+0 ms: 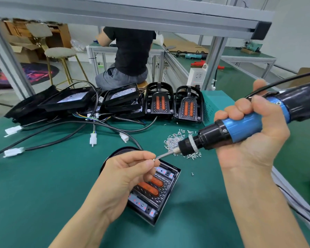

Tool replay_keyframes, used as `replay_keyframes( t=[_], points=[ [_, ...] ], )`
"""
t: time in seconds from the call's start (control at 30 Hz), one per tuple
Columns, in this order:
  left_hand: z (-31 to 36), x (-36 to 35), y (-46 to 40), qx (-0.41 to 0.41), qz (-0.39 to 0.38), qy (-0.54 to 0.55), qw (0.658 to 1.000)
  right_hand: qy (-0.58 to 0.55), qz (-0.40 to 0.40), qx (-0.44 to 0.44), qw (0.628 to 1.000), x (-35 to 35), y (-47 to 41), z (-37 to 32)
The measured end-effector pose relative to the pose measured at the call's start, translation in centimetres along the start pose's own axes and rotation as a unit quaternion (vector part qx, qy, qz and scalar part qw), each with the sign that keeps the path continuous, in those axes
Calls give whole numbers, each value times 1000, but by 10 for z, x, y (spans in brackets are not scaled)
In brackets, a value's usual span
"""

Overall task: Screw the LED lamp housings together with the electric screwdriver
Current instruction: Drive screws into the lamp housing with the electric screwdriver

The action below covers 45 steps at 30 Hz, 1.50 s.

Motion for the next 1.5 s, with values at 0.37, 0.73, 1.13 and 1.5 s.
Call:
replay_keyframes(
  t=[0.37, 0.73, 1.13, 1.5],
  points=[
    [-7, 0, 10, -3, 29, 58, 998, 18, -10, -8, 1000, -11, 9, 4],
    [-11, 1, 9, -8, 42, 56, 998, 16, -9, -5, 1000, -11, 10, 2],
    [-8, 0, 10, -49, 52, 36, 997, 36, -24, 2, 999, -13, 12, 2],
    [8, 2, 9, -116, 59, -107, 986, 33, -6, 19, 999, -1, 15, 7]
  ],
)
Point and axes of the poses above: each hand's wrist, its own y-axis away from the middle knuckle, its own x-axis out of the back of the hand, z = x × y, the point moved 9 cm from there along -y, towards the middle knuckle, and after that the axes turned 11 degrees about -z, right-handed, at the moved point
